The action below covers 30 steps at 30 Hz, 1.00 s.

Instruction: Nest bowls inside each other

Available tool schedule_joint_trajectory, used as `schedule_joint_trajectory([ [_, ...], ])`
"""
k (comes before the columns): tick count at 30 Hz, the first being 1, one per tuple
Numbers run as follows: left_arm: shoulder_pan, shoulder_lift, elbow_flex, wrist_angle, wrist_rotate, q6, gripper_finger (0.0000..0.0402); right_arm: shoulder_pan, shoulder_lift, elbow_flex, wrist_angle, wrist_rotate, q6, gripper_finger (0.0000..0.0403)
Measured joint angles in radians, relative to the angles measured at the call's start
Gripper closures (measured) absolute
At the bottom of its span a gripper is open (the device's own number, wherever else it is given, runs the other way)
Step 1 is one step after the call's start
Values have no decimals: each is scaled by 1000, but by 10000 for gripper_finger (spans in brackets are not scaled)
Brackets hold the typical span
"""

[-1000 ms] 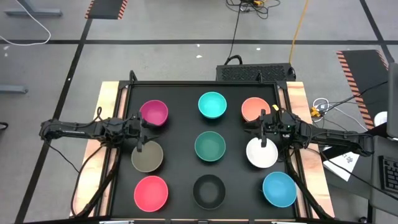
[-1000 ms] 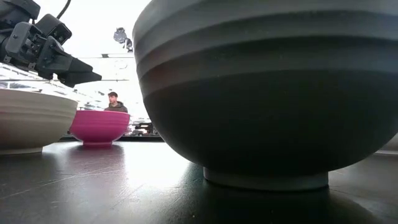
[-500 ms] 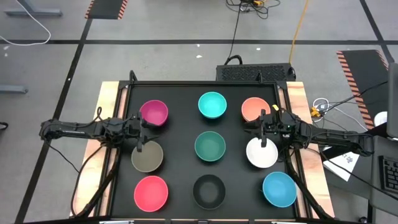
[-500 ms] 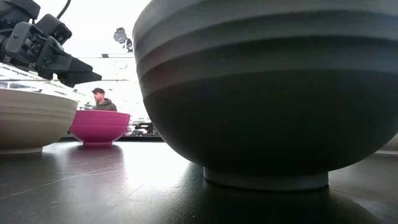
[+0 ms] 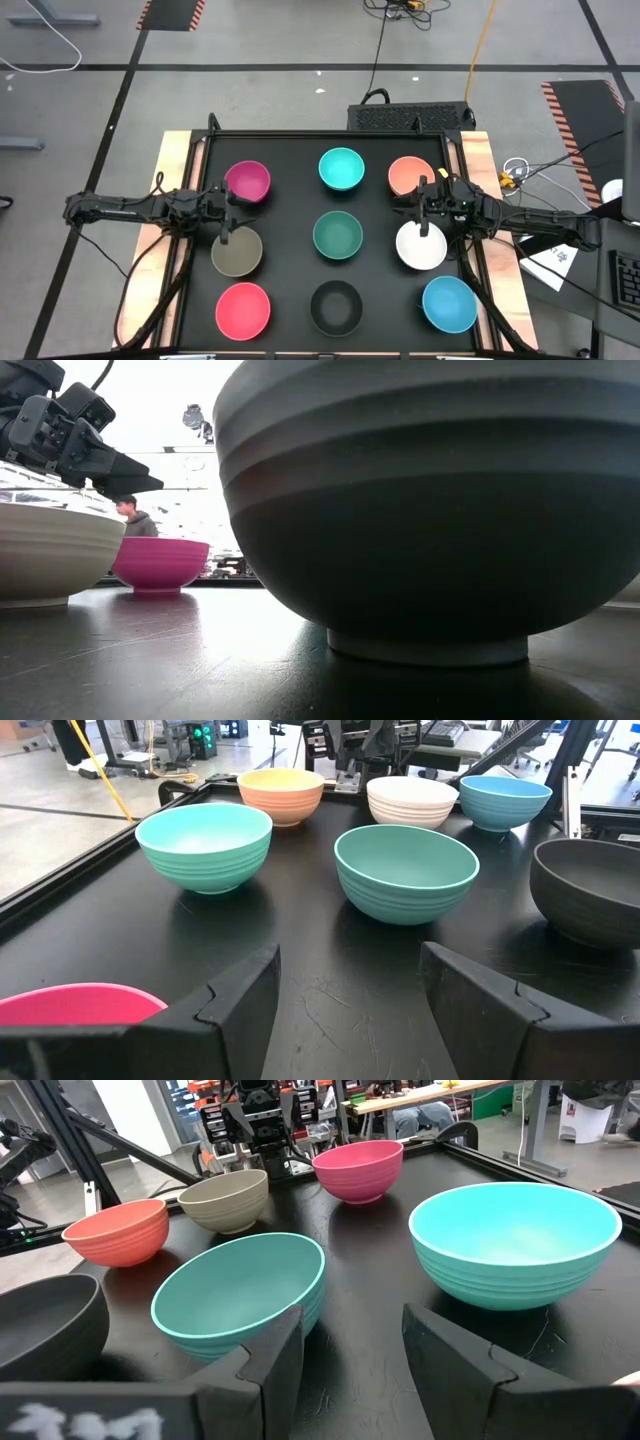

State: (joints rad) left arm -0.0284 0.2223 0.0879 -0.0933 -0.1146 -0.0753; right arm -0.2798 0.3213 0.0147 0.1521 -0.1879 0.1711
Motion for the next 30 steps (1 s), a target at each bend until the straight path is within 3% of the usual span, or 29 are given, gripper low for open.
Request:
schedule_joint_trajectory([
  [11,0,0,0,0,0,0,158,0,0,0,0,0,-2,241],
  [18,0,0,0,0,0,0,158,0,0,0,5,2,-135,241],
  [30,0,0,0,0,0,0,158,0,0,0,21,3,-68,241],
])
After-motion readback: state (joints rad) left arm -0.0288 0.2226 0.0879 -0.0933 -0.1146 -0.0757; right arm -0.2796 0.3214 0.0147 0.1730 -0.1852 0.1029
